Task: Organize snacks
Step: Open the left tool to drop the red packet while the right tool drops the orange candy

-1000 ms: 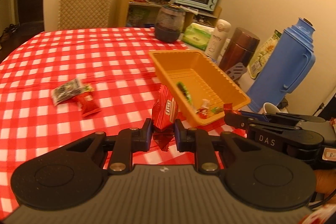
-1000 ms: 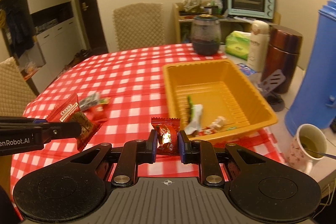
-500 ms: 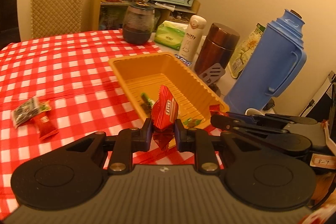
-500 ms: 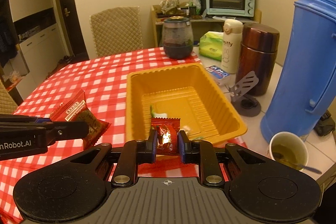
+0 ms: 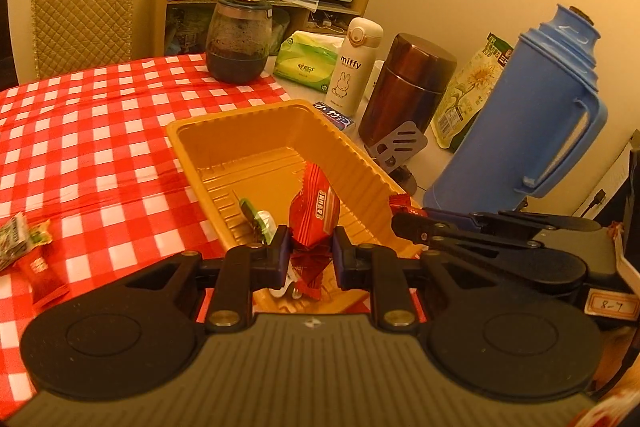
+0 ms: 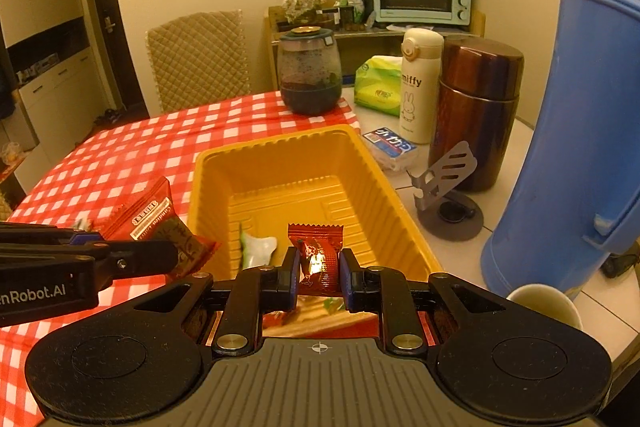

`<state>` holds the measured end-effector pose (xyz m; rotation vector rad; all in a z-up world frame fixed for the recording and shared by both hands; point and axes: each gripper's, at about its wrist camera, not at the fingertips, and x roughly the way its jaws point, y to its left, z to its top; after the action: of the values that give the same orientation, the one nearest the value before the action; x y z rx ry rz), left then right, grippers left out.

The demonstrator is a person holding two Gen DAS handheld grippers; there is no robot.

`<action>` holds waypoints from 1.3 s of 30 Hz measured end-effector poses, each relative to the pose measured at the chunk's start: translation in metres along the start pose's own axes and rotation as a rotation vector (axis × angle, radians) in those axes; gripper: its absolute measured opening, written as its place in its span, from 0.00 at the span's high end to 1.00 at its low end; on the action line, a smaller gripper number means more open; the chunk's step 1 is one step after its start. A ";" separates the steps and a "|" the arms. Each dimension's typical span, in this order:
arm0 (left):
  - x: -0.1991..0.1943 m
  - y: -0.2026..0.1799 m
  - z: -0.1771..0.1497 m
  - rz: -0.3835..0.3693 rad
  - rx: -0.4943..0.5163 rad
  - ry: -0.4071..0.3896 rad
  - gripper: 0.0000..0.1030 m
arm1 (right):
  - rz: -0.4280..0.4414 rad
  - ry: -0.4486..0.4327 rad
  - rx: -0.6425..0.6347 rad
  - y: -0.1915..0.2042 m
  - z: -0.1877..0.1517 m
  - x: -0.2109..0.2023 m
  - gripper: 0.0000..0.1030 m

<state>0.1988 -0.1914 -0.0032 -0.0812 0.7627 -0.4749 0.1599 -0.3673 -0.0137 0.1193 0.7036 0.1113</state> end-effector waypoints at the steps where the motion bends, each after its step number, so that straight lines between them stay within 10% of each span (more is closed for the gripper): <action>1: 0.005 0.000 0.002 0.001 -0.001 0.005 0.81 | -0.001 0.001 0.002 -0.002 0.001 0.003 0.80; 14: 0.041 0.009 0.004 -0.001 -0.004 0.043 0.66 | -0.016 0.022 0.028 -0.017 0.005 0.029 0.80; 33: -0.014 0.057 -0.033 0.121 -0.106 0.016 0.54 | 0.062 0.003 0.049 -0.006 0.012 0.040 0.79; 36: -0.024 0.064 -0.037 0.147 -0.109 0.013 0.48 | 0.092 -0.010 0.071 -0.006 0.013 0.039 0.38; 39: -0.035 0.070 -0.041 0.176 -0.104 0.008 0.45 | 0.092 -0.021 0.083 -0.007 0.011 0.032 0.35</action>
<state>0.1762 -0.1099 -0.0269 -0.1079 0.7941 -0.2688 0.1916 -0.3703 -0.0265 0.2318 0.6824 0.1685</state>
